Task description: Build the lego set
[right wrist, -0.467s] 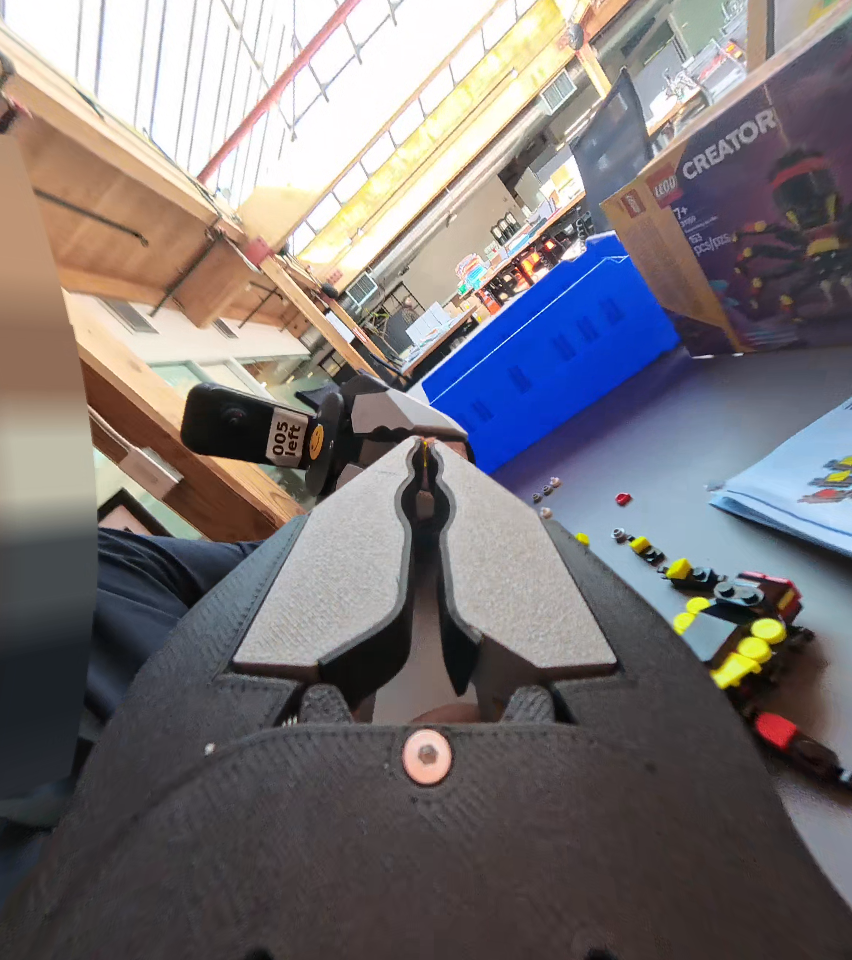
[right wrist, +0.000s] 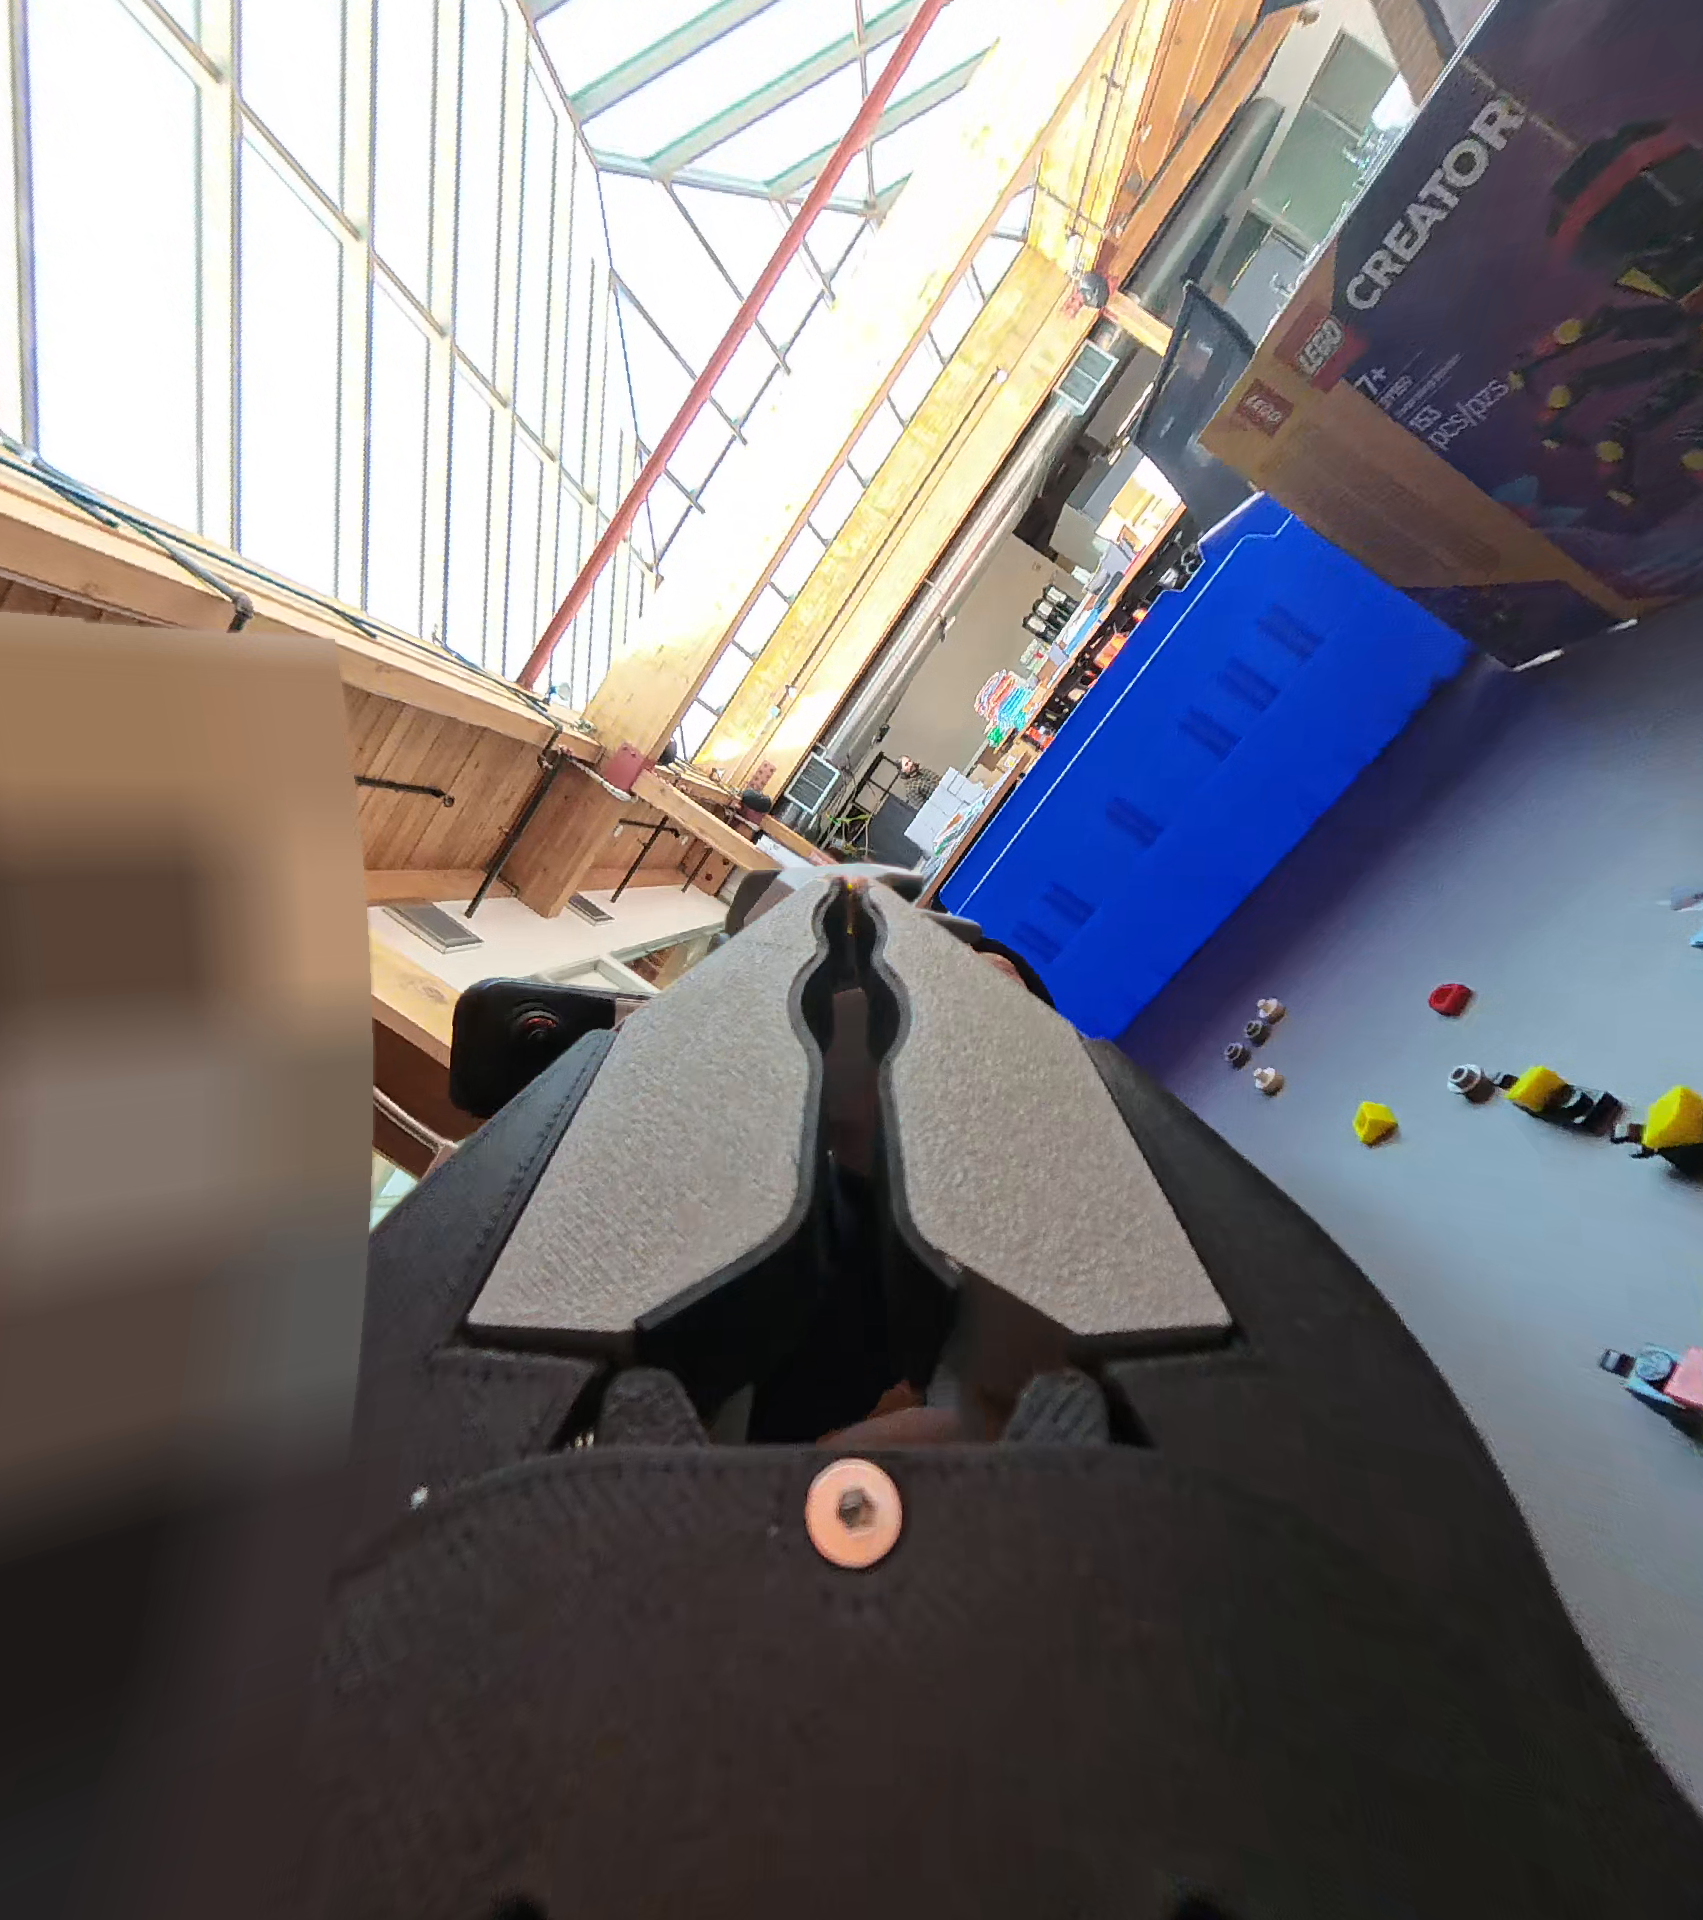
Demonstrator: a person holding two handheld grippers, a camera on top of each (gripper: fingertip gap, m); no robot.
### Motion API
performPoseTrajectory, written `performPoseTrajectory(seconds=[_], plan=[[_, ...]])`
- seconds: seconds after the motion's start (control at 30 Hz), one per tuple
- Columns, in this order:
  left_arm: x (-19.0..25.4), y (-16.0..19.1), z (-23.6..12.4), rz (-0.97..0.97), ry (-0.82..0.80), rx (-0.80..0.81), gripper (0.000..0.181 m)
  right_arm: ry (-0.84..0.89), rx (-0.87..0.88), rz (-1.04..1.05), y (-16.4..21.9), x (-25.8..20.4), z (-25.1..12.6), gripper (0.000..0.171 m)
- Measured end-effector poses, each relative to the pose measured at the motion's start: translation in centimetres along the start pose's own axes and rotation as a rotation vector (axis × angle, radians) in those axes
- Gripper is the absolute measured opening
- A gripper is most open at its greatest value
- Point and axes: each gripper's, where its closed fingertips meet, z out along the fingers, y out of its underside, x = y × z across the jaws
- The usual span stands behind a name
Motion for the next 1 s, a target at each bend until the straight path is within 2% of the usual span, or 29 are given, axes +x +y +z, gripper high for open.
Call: performPoseTrajectory(seconds=[0.53,0.7,0.77,0.9,1.0], plan=[[-0.4,0.1,0.0,-0.058,0.0,-0.001,0.006,0.039,0.103,0.05,0.6,1.3,0.6,0.0],[-0.3,0.3,0.1,-0.084,0.031,-0.016,0.006,0.079,0.073,-0.017,0.8,1.6,0.6,0.0],[0.0,0.6,0.1,-0.113,0.067,-0.022,0.006,0.113,0.029,-0.082,0.9,1.9,0.3,0.0],[0.5,1.5,0.3,-0.11,0.114,-0.064,0.006,0.292,-0.107,-0.36,0.7,3.4,-1.3,0.0],[2.3,2.1,0.6,-0.1,0.207,-0.106,0.006,0.471,-0.278,-0.639,1.0,4.5,-2.7,0.011]])
